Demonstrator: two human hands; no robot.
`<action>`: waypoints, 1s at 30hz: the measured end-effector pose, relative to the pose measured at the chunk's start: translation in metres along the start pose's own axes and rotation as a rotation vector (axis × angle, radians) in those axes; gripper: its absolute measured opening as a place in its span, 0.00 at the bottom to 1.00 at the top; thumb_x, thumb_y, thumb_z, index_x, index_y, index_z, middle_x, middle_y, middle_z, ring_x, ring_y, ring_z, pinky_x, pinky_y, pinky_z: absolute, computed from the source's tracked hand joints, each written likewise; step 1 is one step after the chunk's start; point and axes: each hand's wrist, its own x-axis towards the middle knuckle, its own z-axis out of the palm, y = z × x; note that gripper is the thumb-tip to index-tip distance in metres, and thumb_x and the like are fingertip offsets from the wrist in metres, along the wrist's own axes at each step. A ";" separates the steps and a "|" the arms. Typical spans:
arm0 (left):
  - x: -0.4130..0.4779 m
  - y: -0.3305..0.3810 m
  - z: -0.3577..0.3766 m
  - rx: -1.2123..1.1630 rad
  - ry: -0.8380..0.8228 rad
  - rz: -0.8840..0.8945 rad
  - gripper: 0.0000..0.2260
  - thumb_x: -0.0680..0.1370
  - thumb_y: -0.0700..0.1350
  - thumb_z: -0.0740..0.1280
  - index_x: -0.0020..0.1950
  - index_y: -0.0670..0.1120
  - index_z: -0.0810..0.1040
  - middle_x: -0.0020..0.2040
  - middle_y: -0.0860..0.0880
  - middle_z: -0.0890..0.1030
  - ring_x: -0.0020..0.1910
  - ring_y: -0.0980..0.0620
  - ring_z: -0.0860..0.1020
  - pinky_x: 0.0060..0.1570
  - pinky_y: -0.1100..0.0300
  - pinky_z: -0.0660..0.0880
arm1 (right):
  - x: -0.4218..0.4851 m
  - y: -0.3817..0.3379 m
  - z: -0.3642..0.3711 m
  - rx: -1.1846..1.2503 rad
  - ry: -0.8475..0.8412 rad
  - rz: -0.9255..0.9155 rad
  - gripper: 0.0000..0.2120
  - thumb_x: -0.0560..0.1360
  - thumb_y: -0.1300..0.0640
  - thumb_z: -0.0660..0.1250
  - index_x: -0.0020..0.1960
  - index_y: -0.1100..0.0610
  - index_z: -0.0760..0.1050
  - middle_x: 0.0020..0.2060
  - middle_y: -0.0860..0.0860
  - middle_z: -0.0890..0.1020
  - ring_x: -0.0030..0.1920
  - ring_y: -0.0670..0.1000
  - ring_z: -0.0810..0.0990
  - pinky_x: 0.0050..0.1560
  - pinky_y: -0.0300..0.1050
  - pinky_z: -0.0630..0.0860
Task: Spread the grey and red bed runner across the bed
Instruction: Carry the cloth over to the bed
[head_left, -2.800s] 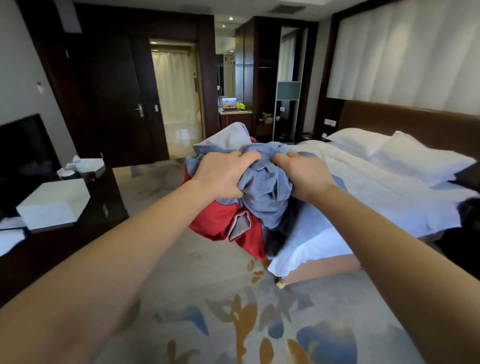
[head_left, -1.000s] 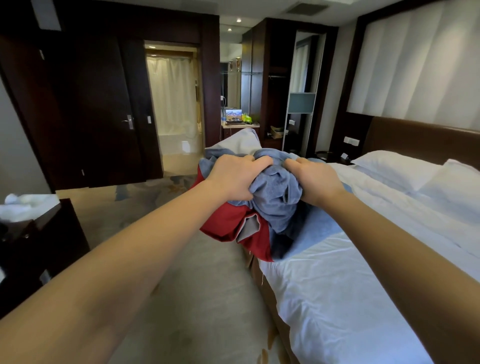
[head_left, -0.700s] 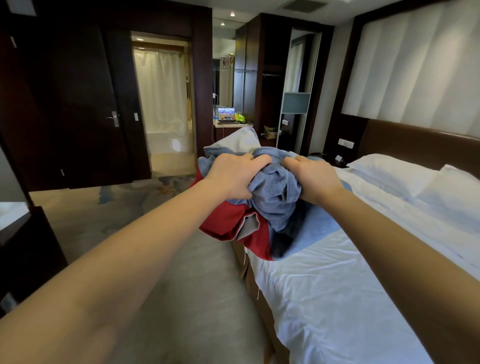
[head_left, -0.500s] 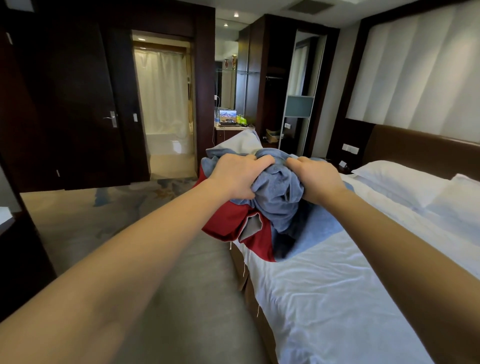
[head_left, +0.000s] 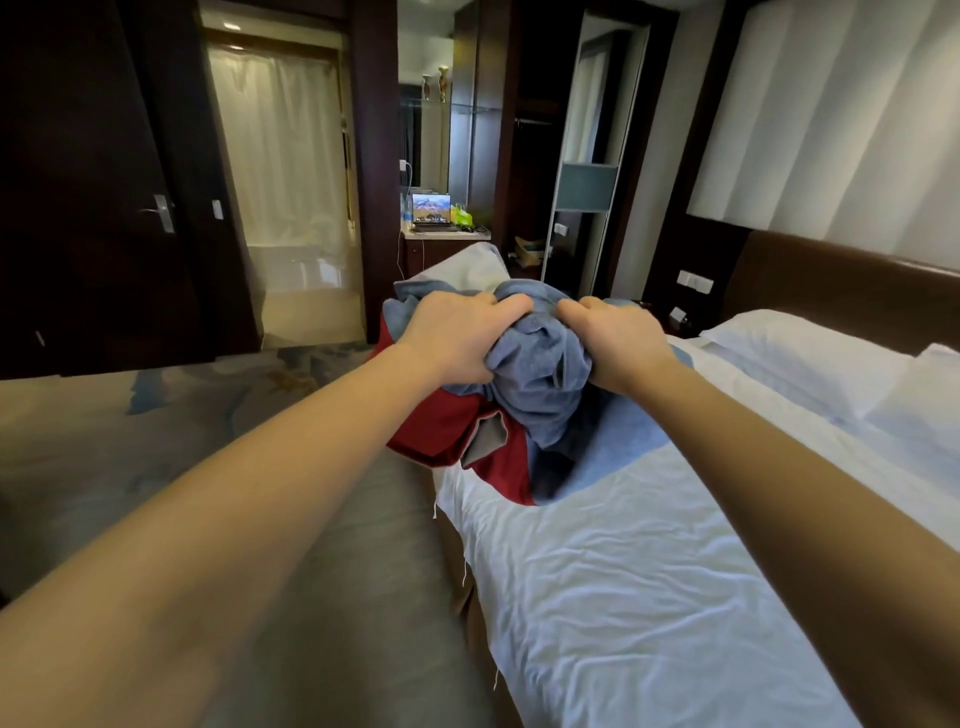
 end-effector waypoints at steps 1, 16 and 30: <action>0.009 -0.004 0.010 -0.005 -0.001 0.010 0.27 0.66 0.52 0.70 0.62 0.51 0.67 0.48 0.48 0.79 0.40 0.44 0.80 0.27 0.54 0.72 | 0.008 0.004 0.009 0.000 -0.003 0.006 0.16 0.74 0.51 0.66 0.58 0.57 0.69 0.49 0.56 0.76 0.45 0.60 0.79 0.34 0.47 0.62; 0.180 -0.080 0.167 -0.078 0.103 0.272 0.28 0.64 0.52 0.71 0.62 0.51 0.70 0.43 0.48 0.80 0.37 0.44 0.80 0.24 0.59 0.64 | 0.132 0.081 0.129 -0.091 -0.089 0.240 0.17 0.72 0.53 0.67 0.58 0.57 0.69 0.47 0.57 0.77 0.45 0.61 0.79 0.35 0.47 0.64; 0.335 -0.028 0.282 -0.227 0.177 0.520 0.26 0.64 0.53 0.71 0.60 0.51 0.70 0.41 0.50 0.79 0.35 0.46 0.79 0.24 0.59 0.65 | 0.144 0.190 0.216 -0.179 -0.215 0.491 0.14 0.72 0.54 0.66 0.55 0.56 0.68 0.45 0.55 0.76 0.43 0.60 0.78 0.35 0.46 0.63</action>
